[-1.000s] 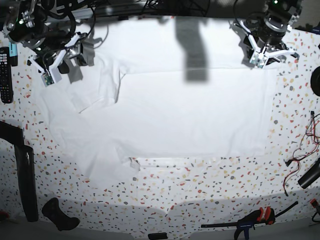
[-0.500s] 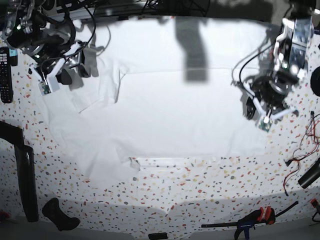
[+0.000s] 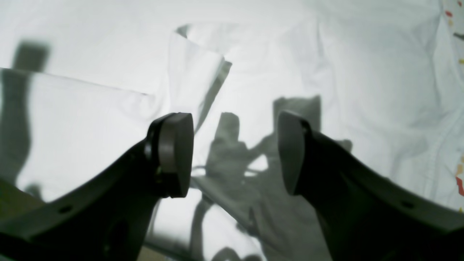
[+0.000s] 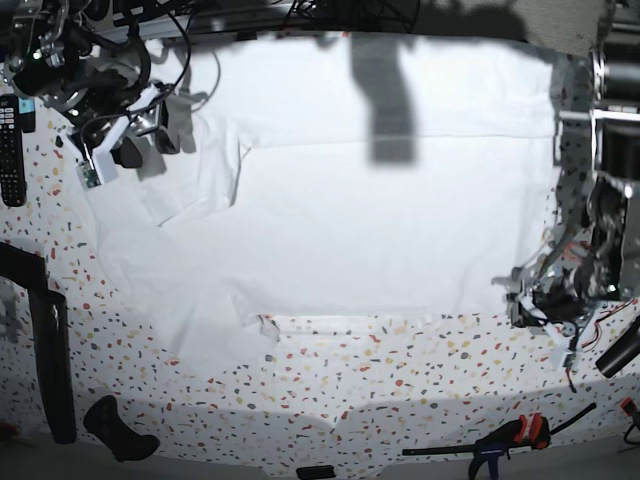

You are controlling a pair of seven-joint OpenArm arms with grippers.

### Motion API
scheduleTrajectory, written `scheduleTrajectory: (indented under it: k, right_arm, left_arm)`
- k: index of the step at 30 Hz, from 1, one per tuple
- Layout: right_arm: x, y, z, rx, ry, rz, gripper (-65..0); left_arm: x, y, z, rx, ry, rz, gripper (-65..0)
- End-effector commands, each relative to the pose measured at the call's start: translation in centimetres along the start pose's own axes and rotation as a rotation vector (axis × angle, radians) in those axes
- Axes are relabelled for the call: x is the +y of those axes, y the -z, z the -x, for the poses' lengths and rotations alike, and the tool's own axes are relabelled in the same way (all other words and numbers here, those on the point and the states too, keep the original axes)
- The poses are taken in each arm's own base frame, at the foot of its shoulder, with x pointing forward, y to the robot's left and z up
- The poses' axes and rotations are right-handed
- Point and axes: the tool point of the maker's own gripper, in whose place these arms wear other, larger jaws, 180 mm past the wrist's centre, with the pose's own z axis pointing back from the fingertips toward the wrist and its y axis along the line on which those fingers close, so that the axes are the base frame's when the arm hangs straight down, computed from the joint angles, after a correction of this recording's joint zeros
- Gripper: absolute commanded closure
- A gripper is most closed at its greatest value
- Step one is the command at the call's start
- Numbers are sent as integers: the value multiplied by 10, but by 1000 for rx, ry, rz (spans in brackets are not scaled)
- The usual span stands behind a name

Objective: Fold the T-shirt properly
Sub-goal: 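Move the left gripper down along the shirt's side edge, then move the right gripper to the shirt's other side edge and grasp it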

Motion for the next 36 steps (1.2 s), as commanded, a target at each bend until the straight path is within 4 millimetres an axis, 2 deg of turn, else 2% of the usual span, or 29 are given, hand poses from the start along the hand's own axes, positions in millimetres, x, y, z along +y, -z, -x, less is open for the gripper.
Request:
scheduleTrajectory:
  k: [1, 4, 9, 12, 18, 36]
  right_arm:
    - [-1, -3, -10, -28, -19, -1, -357]
    - [-1, -3, -5, -4, -19, -1, -357]
    - [-1, -3, -4, 2, -18, -1, -357]
    - [-1, -3, -4, 2, -18, -1, -357]
    - [-1, -3, -4, 2, -18, -1, -357]
    - [-1, -3, -4, 2, -19, -1, -357]
  left_arm:
    - [8, -4, -24, -51, -23, 11, -267]
    - [21, 6, -18, -40, -106, 33, -267]
    - [43, 15, 6, -36, -202, -1, -267]
    - [34, 17, 14, -39, -245, 58, -267]
    - [9, 16, 6, -86, -293, 190, -267]
    - [2, 19, 18, -28, -283, 201, -264]
